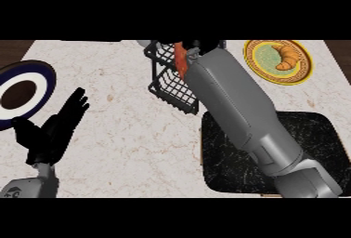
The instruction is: Pick the sweet potato from the tray and place it in the tiered basket
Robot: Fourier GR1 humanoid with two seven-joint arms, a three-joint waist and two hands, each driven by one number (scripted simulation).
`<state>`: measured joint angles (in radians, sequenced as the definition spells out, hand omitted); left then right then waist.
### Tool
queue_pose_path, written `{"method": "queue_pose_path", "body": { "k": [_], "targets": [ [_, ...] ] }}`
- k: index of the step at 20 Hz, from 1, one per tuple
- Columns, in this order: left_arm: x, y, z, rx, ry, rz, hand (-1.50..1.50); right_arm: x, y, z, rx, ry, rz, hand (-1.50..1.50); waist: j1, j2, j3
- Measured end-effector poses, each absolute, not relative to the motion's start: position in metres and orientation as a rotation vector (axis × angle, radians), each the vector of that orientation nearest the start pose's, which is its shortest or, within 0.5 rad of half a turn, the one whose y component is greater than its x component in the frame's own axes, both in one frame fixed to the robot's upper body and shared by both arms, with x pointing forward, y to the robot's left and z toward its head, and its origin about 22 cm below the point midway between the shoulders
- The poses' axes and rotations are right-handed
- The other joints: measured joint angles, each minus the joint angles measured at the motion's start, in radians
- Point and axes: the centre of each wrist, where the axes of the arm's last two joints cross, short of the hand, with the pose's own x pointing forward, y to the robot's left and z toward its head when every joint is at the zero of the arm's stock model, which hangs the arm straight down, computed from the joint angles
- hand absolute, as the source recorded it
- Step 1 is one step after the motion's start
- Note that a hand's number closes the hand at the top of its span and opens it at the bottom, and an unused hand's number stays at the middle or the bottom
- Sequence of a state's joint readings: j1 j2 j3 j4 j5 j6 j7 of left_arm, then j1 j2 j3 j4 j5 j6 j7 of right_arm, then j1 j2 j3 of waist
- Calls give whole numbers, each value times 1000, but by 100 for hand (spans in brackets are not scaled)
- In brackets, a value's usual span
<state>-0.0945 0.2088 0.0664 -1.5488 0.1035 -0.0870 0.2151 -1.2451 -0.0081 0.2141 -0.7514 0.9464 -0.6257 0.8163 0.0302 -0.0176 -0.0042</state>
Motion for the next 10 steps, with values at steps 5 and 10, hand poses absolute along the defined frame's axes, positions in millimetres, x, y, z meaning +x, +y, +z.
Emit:
{"method": "queue_pose_path", "body": {
  "k": [5, 10],
  "targets": [
    [265, 283, 35, 51, -1423, -116, 0, 422, -27, 209, -997, -1669, 110, -150, -1, 11, 3],
    [261, 287, 34, 62, -1422, -110, 0, 421, -41, 217, -869, -1715, -94, -150, -11, 17, 4]
  ]
}}
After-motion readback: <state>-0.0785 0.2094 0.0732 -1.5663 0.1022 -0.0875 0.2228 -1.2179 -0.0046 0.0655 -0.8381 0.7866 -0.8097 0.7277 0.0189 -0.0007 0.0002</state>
